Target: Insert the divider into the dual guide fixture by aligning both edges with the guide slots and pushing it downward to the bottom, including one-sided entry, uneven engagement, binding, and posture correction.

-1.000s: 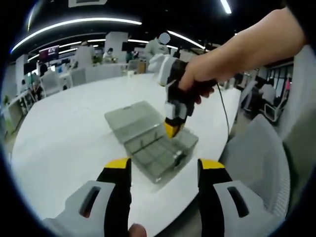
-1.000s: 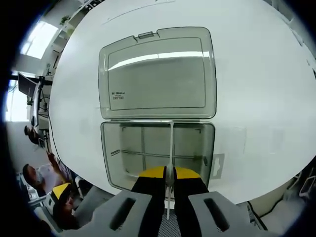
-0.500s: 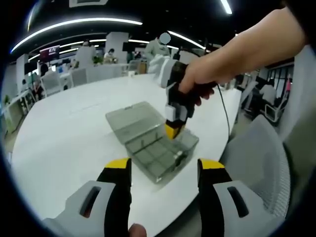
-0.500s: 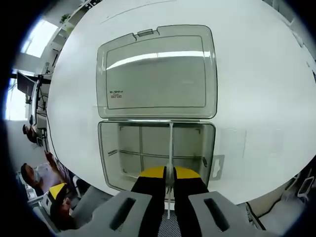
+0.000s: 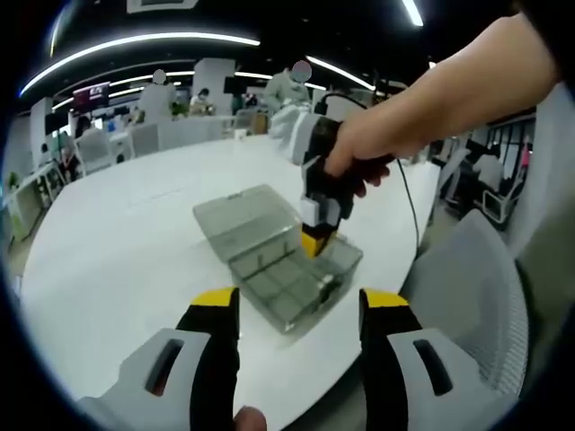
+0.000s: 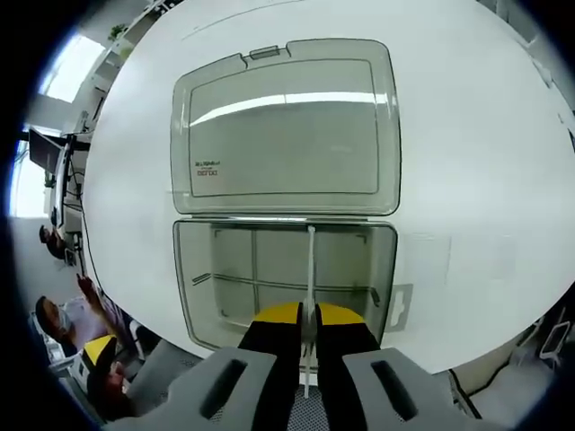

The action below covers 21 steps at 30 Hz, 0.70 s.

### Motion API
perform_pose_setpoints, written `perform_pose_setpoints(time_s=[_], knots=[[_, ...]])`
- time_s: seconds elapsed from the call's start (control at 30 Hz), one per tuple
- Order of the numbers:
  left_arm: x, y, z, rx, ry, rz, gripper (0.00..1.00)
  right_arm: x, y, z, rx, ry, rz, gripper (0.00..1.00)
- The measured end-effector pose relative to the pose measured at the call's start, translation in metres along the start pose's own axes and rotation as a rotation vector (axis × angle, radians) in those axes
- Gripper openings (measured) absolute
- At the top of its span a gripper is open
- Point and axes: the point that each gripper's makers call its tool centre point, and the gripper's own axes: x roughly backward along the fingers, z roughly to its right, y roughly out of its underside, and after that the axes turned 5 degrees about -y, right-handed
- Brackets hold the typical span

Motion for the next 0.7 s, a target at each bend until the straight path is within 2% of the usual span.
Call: perform_pose_setpoints(time_s=[0.7], knots=[[0.000,0.001,0.000,-0.001,-0.003,-0.005,0.51,-0.012,-0.003,0.003,0.042,0.048,0.010,0.00]])
